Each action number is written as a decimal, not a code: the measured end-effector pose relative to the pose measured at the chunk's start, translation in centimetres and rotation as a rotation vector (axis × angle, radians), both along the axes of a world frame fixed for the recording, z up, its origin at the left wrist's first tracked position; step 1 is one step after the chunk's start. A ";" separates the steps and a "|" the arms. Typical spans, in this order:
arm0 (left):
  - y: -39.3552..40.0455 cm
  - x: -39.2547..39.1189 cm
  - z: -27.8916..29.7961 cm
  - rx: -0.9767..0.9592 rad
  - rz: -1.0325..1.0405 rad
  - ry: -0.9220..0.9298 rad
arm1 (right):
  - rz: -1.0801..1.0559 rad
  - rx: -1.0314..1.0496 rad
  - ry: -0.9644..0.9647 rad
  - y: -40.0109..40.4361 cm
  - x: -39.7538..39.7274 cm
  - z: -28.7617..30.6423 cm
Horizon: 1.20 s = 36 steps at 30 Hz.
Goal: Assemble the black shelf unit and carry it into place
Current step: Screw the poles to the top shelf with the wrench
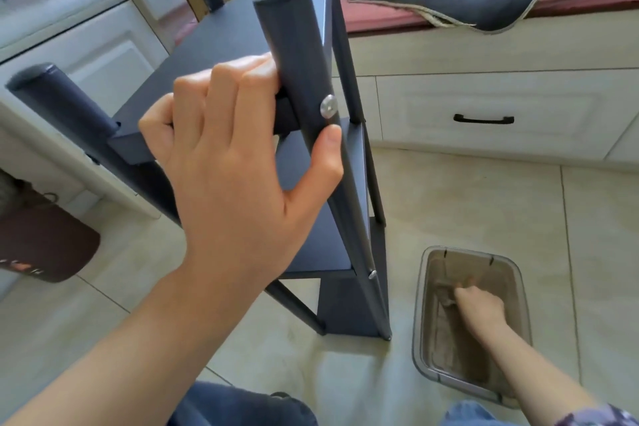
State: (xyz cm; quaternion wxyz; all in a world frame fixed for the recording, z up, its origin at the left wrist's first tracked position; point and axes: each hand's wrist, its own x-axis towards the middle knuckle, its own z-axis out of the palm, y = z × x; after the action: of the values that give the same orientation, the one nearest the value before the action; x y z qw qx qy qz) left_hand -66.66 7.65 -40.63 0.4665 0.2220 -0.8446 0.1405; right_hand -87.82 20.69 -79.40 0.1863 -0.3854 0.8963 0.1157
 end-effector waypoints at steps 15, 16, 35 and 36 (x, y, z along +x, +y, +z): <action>1.0 -0.2 0.4 0.114 -0.008 0.023 | -0.121 -0.136 -0.136 0.3 0.5 2.7; 1.0 -0.2 0.6 0.132 -0.021 0.031 | -0.164 -0.194 -0.169 0.0 0.5 3.8; -0.2 4.7 2.6 0.396 -0.217 -0.011 | -0.456 -1.029 -1.037 0.7 9.9 40.4; -0.6 5.1 2.7 0.420 -0.228 -0.028 | -0.464 -1.042 -1.085 1.0 10.6 41.8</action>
State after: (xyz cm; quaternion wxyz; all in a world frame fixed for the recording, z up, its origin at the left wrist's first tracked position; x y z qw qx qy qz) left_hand -61.53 7.09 -37.88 0.4112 0.2153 -0.8813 -0.0887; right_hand -77.23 21.71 -37.65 0.4123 -0.2288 0.6765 -0.5657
